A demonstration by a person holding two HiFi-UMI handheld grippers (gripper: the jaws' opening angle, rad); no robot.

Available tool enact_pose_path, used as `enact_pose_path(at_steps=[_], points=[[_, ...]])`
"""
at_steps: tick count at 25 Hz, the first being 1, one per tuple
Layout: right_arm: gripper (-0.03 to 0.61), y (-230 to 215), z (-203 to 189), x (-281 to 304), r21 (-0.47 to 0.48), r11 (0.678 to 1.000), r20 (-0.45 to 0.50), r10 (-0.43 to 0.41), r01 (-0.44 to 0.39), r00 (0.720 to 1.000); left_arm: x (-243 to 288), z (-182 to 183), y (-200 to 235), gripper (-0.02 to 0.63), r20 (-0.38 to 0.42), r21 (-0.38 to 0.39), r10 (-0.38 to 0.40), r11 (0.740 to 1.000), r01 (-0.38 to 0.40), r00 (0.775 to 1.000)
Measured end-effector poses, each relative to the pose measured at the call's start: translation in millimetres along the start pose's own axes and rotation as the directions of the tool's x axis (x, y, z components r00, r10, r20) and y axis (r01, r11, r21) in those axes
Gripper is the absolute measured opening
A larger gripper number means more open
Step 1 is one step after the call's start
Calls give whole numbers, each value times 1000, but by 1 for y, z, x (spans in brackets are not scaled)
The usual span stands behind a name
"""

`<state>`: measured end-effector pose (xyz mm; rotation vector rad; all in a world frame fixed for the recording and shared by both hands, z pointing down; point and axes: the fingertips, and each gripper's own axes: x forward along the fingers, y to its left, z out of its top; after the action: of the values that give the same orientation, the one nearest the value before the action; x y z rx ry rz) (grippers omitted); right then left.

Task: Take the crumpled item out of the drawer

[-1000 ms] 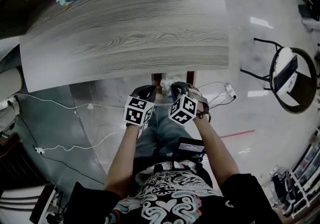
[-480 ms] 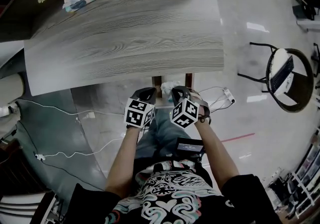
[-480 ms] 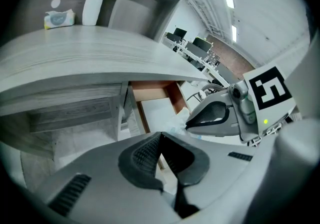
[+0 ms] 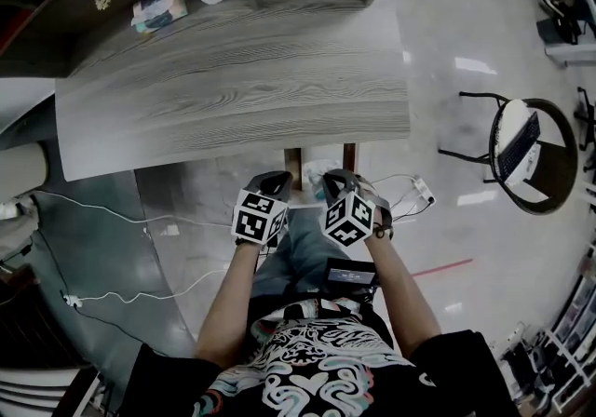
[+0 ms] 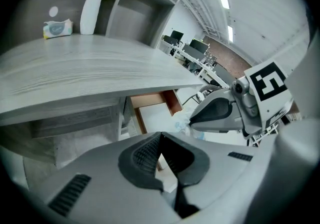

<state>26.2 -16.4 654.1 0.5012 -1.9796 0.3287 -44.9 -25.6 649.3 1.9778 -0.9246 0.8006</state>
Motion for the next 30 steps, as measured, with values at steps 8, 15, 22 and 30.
enact_pose_path(at_steps=[8,15,22,30], points=[[14,-6,4,-14,26,999,11,-36,35,999,-14,12,-2,3,32,21,-2,1000,1,999],[14,-13,14,-31,36,996,36,-81,80,996,-31,24,-6,3,78,28,6,1000,-8,997],[14,-15,25,-50,46,990,69,-135,132,988,-51,32,-13,3,121,45,5,999,-10,993],[14,-13,30,-73,39,979,98,-204,201,974,-72,57,-21,3,197,87,-1,996,-16,980]])
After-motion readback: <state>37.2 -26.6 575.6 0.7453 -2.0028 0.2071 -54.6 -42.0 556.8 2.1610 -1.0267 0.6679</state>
